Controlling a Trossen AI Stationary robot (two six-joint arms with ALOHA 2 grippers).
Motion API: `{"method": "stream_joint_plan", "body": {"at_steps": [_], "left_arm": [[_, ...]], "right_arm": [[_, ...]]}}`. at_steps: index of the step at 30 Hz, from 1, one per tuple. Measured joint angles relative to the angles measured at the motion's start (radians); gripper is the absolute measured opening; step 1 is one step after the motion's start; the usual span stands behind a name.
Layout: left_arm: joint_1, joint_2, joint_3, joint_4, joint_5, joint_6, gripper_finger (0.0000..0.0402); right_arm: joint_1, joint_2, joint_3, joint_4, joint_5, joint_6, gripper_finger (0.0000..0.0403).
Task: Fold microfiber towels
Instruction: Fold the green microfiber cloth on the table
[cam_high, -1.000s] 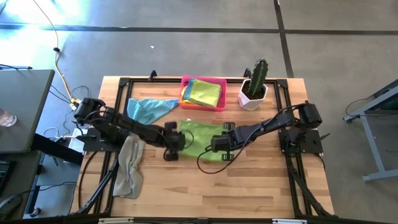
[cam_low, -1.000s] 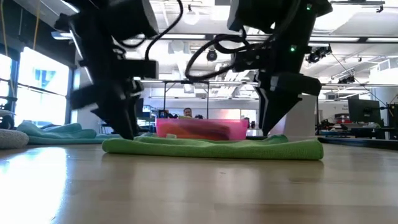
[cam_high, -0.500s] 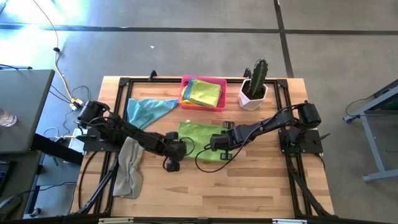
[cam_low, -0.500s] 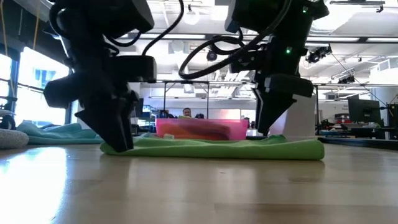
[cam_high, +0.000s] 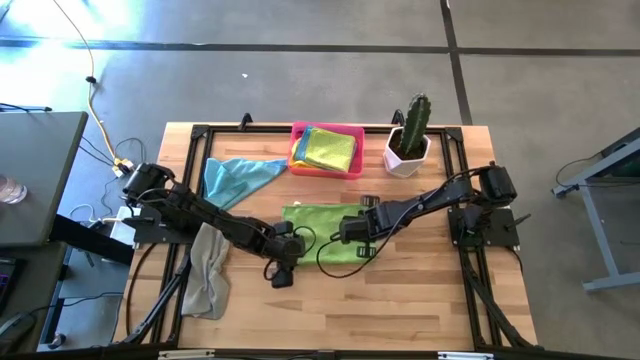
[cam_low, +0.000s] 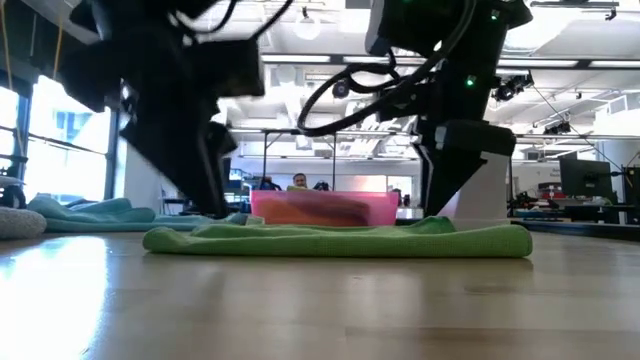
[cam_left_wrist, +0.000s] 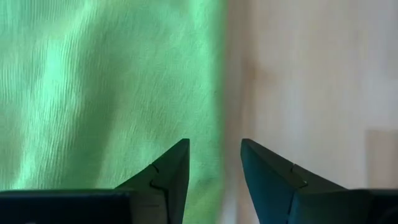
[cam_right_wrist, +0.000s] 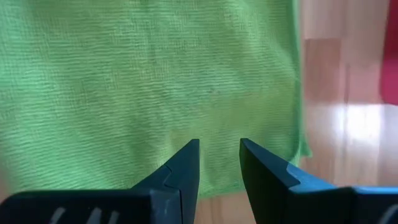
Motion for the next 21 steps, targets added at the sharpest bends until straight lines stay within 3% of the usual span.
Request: {"method": "stream_joint_plan", "body": {"at_steps": [11,21], "left_arm": [[-0.028,-0.033,0.057,-0.113,-0.009,0.079,0.0136],[-0.034,-0.038,0.057,-0.135,-0.009,0.078,0.0135]], "right_arm": [[0.16,-0.001,0.001,0.32,-0.022,0.153,0.0108],[0.268,0.084,0.002,0.326,0.006,0.337,0.0108]]}}
